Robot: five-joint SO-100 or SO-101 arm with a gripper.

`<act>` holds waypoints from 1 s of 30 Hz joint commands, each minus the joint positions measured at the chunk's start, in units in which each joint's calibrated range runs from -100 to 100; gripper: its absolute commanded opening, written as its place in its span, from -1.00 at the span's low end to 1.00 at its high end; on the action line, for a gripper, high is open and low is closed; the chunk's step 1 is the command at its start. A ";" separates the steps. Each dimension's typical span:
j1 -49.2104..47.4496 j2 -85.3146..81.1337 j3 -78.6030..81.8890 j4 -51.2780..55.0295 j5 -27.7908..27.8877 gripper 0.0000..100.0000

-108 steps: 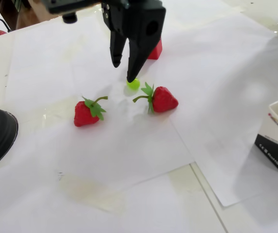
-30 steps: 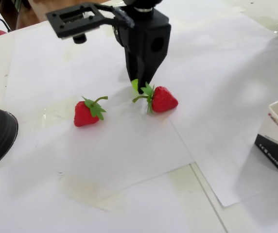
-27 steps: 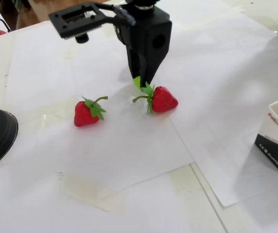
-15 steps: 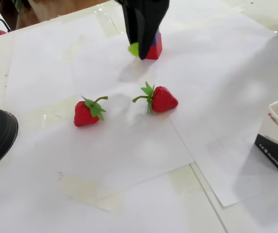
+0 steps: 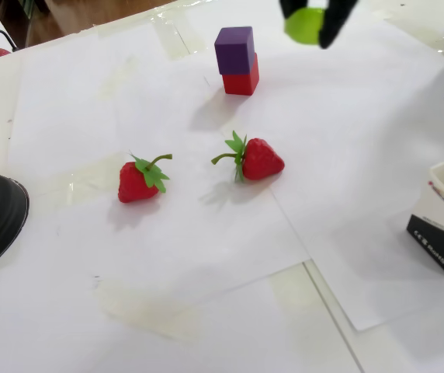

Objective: Pick up the grapes and place them in the box.

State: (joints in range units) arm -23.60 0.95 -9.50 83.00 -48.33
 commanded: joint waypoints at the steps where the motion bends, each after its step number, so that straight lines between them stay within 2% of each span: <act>1: -8.83 -5.51 -2.50 0.17 -0.93 -0.83; 7: -18.46 -5.00 4.96 -0.73 -3.42 -0.86; 12: -22.80 -5.00 12.23 -2.78 -6.06 -0.86; 30: -20.52 -5.08 17.23 -6.94 -5.52 -0.85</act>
State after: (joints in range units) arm -45.32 0.86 8.33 77.08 -54.09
